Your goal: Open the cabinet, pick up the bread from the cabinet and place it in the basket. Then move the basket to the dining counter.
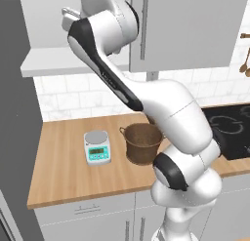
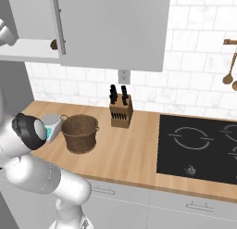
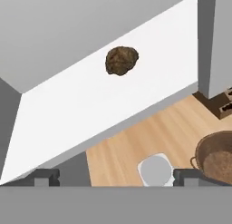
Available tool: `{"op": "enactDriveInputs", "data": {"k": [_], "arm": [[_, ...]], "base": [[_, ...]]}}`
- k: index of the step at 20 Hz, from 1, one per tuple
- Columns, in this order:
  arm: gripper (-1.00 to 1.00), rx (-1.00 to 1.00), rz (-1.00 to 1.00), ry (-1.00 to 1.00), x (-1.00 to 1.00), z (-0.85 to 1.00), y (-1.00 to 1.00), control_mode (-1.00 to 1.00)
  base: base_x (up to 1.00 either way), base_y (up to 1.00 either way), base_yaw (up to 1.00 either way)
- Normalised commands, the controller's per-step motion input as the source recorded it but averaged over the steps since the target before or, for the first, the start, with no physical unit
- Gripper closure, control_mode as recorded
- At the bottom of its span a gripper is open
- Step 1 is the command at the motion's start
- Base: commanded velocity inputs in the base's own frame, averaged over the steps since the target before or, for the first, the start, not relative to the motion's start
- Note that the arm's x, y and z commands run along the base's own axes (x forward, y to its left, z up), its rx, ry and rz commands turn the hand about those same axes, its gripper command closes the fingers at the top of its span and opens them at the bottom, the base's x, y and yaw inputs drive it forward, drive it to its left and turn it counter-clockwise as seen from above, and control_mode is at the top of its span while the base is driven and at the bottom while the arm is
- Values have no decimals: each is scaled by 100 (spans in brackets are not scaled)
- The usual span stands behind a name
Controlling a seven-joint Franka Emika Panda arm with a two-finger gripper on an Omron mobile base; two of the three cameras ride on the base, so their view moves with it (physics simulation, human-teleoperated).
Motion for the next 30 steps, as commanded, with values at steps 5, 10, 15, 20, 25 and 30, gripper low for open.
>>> {"op": "enactDriveInputs", "data": {"k": [5,10,15,20,25,30], "arm": [[-100,-1,8,5,49,-29,-46,-100],[-100,-14,10,2,29,-55,-26,-100],[-100,-21,14,0,18,-71,-13,-100],[-100,-6,30,2,46,-19,-1,-100],[-100,-9,31,6,63,-26,1,-100],[-100,-16,19,3,46,-1,0,-100]], "base": [[0,0,0],[0,0,0],[0,0,0],[0,0,0],[0,0,0],[0,0,0]]}}
